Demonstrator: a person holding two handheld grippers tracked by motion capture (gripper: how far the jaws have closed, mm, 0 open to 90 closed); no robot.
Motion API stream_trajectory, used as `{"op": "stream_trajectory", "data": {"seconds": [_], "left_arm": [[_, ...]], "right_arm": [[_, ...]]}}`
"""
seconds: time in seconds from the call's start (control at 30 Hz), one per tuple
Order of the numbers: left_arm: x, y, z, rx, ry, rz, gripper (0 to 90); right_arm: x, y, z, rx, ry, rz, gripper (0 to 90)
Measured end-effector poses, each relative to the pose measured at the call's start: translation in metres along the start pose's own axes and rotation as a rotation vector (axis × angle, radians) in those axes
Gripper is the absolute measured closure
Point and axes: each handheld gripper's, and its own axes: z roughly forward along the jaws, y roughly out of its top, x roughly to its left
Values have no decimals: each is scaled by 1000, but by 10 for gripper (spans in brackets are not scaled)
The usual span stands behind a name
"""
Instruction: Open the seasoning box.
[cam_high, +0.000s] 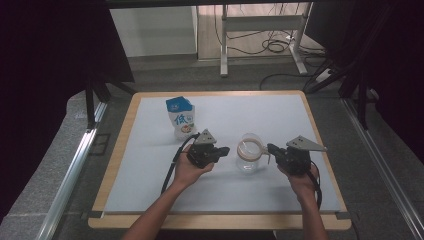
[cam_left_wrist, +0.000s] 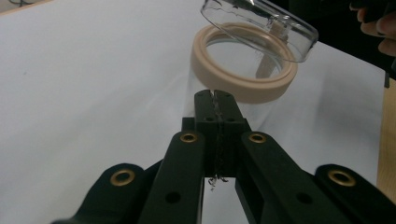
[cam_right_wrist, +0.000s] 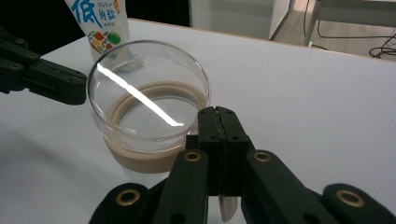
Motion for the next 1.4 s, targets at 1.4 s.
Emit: {"op": "stream_trajectory", "data": {"seconds": [1.4], "left_arm": [[-19,33,17,-37,-51,28,898]], "right_arm": [[7,-3,-7,-24,-27,-6,900]]}}
